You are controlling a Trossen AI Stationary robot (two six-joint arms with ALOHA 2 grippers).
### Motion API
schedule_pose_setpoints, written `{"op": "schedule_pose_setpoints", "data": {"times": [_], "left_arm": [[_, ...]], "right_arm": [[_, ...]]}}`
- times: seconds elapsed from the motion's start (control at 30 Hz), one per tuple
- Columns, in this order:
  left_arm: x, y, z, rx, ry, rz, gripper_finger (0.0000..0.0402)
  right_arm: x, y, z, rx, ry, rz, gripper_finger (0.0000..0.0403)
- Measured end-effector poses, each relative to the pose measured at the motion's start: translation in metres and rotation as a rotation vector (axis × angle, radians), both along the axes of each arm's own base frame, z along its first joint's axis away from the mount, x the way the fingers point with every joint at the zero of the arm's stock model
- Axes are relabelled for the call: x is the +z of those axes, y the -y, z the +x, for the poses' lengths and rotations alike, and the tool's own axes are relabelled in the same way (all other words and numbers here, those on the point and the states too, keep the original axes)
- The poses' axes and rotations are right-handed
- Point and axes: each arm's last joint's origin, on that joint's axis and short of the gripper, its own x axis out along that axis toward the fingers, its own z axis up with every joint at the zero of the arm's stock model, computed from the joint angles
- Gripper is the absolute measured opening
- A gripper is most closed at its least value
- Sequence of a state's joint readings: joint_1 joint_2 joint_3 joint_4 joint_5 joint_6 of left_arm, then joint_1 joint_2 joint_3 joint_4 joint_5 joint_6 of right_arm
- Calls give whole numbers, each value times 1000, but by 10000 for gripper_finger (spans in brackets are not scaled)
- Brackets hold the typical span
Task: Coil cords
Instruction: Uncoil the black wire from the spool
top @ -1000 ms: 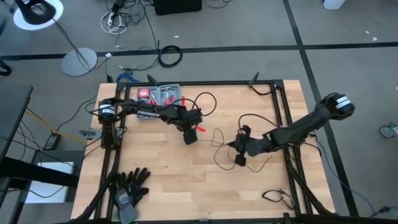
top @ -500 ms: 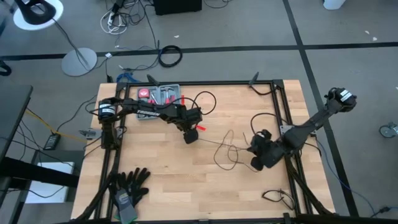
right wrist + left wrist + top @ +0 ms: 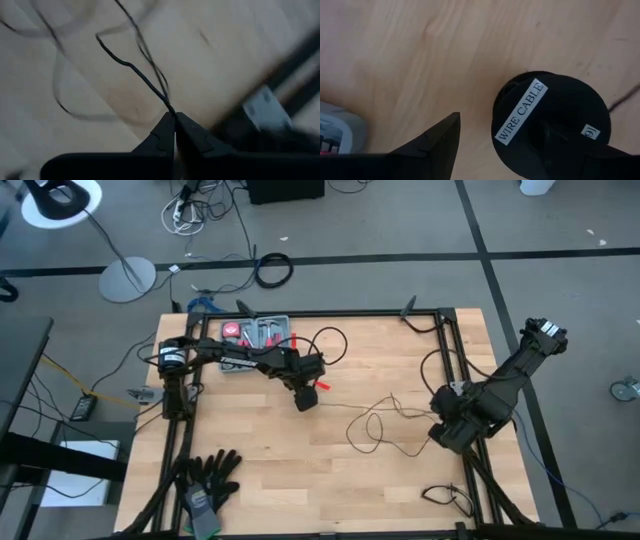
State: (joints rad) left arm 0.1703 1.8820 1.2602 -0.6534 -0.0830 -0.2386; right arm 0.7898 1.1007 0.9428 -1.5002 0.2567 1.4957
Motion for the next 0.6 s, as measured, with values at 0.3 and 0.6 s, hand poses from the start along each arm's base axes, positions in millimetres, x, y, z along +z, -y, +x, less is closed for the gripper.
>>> {"op": "schedule_pose_setpoints", "data": {"times": [0.3, 0.6], "left_arm": [[0, 0, 0, 0, 2, 1, 243], [0, 0, 0, 0, 5, 1, 243]], "right_arm": [[6, -3, 35, 163, 396, -180, 76], [-34, 18, 118, 229, 590, -328, 161]]}}
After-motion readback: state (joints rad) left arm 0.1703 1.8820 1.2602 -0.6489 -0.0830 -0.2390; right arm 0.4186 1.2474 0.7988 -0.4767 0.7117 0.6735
